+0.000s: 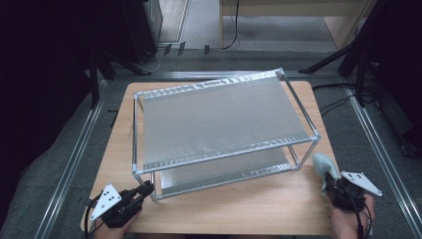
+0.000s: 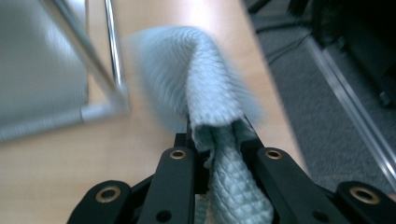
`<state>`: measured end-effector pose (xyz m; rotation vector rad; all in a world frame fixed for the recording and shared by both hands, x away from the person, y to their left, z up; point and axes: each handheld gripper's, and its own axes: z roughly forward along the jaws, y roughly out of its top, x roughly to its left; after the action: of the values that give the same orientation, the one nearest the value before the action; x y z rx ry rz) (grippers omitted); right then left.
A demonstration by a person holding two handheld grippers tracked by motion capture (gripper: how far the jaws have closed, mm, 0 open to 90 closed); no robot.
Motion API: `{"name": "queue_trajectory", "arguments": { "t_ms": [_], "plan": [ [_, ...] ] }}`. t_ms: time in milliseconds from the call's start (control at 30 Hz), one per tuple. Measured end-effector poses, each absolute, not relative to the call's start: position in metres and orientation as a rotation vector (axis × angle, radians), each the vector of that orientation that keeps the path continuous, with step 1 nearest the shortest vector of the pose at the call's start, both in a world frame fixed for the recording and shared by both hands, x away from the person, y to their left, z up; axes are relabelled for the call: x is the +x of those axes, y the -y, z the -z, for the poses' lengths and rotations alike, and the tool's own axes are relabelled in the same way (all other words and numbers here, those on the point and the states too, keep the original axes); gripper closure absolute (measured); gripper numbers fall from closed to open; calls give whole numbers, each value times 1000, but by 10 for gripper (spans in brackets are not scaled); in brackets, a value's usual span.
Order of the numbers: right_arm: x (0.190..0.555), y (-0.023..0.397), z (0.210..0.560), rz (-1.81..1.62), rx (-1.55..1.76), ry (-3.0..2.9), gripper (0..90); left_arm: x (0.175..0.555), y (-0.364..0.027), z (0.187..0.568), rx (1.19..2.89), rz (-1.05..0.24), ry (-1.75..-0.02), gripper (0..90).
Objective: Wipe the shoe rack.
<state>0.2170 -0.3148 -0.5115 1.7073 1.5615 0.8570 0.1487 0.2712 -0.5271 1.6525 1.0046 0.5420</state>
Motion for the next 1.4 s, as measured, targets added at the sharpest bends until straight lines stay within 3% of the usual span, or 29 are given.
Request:
{"name": "queue_trajectory", "arguments": {
  "t_ms": [500,733,1033,1400],
  "plan": [
    [217,251,389,-1117,1256,-1387,818,149,-271,528,1649,-540,-1002,798],
    [247,221,404,-1091,1244,-1535,802,148,-270,528,1649,-538,-1005,797],
    [245,185,406,-1157,1171,-1647,800,145,-250,528,1677,-484,-937,796],
    [231,102,412,-1302,1063,-1796,799,135,-216,528,1690,-477,-915,798]
  ]
}}
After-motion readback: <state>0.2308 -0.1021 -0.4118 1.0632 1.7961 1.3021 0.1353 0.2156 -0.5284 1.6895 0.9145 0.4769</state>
